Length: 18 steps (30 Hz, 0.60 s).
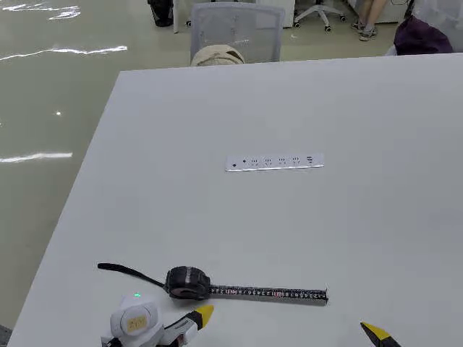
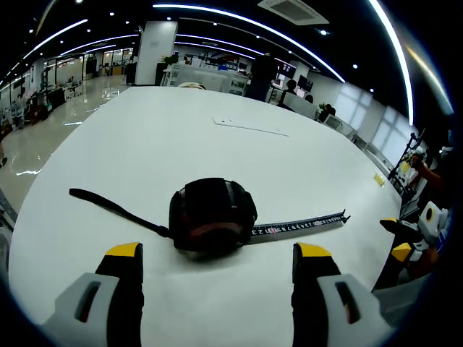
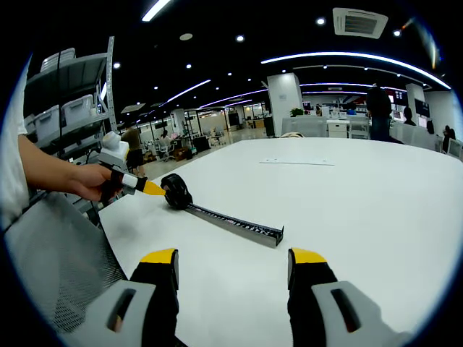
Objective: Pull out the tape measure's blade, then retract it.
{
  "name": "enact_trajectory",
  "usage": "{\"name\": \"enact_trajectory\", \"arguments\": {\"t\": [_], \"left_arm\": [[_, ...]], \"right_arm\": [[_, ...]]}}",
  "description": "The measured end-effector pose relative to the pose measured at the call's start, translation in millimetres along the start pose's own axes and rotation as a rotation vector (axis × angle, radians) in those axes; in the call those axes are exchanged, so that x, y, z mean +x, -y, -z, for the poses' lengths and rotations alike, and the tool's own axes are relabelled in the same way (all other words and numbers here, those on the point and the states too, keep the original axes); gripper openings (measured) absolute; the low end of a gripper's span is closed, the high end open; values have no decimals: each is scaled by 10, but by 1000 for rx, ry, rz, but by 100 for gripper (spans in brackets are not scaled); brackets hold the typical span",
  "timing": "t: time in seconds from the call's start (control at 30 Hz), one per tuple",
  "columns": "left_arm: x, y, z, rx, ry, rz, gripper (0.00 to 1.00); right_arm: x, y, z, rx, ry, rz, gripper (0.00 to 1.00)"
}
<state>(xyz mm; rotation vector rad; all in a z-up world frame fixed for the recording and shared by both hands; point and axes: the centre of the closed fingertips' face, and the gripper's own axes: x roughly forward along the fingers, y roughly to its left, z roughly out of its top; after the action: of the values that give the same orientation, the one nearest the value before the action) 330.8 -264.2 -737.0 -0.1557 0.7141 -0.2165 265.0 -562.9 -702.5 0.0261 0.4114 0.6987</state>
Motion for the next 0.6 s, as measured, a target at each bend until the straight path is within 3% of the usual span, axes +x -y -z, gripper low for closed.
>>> {"name": "enact_trajectory", "arguments": {"t": [0.47,0.6], "left_arm": [[139,46,-73,-1,11,-15,82],[180,25,-70,-30,6,-26,82]], "right_arm": [[42,39,-19,-17,-2,2,61],[73,36,-6,-15,-5,-4,60]]}}
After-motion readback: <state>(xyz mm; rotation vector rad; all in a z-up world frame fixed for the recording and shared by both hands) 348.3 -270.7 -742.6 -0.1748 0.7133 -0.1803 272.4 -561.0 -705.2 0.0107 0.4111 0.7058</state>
